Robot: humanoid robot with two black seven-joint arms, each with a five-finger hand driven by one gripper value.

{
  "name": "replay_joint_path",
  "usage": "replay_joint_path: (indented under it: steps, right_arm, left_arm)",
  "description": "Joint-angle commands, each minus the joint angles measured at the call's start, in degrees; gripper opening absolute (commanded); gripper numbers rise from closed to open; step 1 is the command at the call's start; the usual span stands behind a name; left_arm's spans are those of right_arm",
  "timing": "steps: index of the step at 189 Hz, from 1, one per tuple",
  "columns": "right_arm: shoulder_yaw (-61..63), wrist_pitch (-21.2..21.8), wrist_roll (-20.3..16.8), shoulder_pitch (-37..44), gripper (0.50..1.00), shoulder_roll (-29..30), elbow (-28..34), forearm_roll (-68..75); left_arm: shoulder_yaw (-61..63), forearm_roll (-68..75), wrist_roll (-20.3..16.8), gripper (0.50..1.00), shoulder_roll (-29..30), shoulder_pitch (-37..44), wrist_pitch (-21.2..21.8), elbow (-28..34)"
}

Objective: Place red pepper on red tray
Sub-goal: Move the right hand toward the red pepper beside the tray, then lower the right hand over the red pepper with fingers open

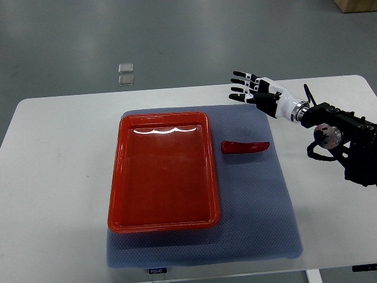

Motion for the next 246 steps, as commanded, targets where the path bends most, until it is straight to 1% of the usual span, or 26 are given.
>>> replay_joint_path:
  steps: [1, 60, 94, 95, 101, 112, 113, 121, 137, 152, 162, 163, 182, 203, 231, 246]
  right_arm:
    - [0.00, 0.13, 0.04, 0.09, 0.928, -0.07, 0.00, 0.00]
    - [-0.18, 0.13, 0.04, 0.35, 0.926, -0.60, 0.00, -0.79]
    - [-0.62, 1.37, 0.13, 0.88, 0.926, -1.13, 0.00, -2.64]
    - [-1.05, 2.32, 0.21, 2.44, 0.924, -1.91, 0.00, -5.25]
    - [-1.23, 3.03, 0.39, 3.07, 0.924, -2.53, 0.00, -7.38]
    - [-1.23, 3.21, 0.48, 3.16, 0.924, -2.71, 0.00, -8.17]
    - [-1.23, 3.99, 1.00, 3.77, 0.924, -3.58, 0.08, -12.52]
    - [-1.23, 4.35, 1.36, 4.22, 0.924, -4.12, 0.17, -16.60]
    - [-1.32, 4.35, 1.89, 5.53, 0.924, -4.56, 0.35, -25.84]
    - [-1.32, 4.35, 3.55, 6.33, 0.924, -5.43, 0.79, -36.46]
    - [-1.32, 4.35, 3.56, 6.33, 0.924, -5.44, 0.79, -36.47]
    - [-1.41, 4.44, 4.69, 6.85, 0.924, -5.87, 1.22, -43.00]
    - [-1.94, 4.35, 6.28, 7.91, 0.924, -7.19, 2.98, -53.60]
    - [-4.39, 4.00, 6.98, 8.70, 0.924, -8.07, 3.69, -60.82]
    - [-9.94, 2.77, 7.16, 10.37, 0.921, -8.34, 4.04, -62.67]
    - [-10.29, 1.45, 7.16, 10.37, 0.921, -10.53, 7.20, -63.37]
  left_arm:
    - [-0.01, 0.00, 0.05, 1.000, 0.00, -0.04, 0.00, -0.15]
    - [0.16, 0.00, 0.05, 1.000, 0.00, -0.04, -0.26, 0.73]
    - [0.25, 0.00, 0.05, 1.000, 0.00, -0.04, 0.09, 0.73]
    - [0.08, 0.00, 0.05, 1.000, 0.00, -0.04, 0.09, 0.64]
    - [-0.01, 0.00, 0.05, 1.000, 0.00, -0.04, 0.09, 0.55]
    - [-0.01, 0.00, 0.05, 1.000, 0.00, -0.04, 0.09, 0.47]
    - [-0.01, 0.00, 0.05, 1.000, 0.00, -0.04, -0.08, 0.38]
    - [-0.01, 0.00, 0.05, 1.000, 0.00, -0.04, -0.09, 0.55]
    - [0.16, 0.00, 0.05, 1.000, 0.00, -0.04, 0.00, 0.64]
    - [0.16, 0.00, 0.05, 1.000, 0.00, -0.04, 0.00, 0.64]
    - [0.16, 0.00, 0.05, 1.000, 0.00, -0.04, 0.00, 0.64]
    - [0.08, 0.00, 0.05, 1.000, 0.00, -0.04, 0.00, 0.64]
    - [0.08, 0.00, 0.05, 1.000, 0.00, -0.04, 0.00, 0.56]
    - [0.08, 0.00, 0.05, 1.000, 0.00, -0.04, 0.00, 0.64]
    - [0.08, 0.00, 0.05, 1.000, 0.00, -0.04, 0.00, 0.64]
    - [0.08, 0.00, 0.05, 1.000, 0.00, -0.04, 0.00, 0.64]
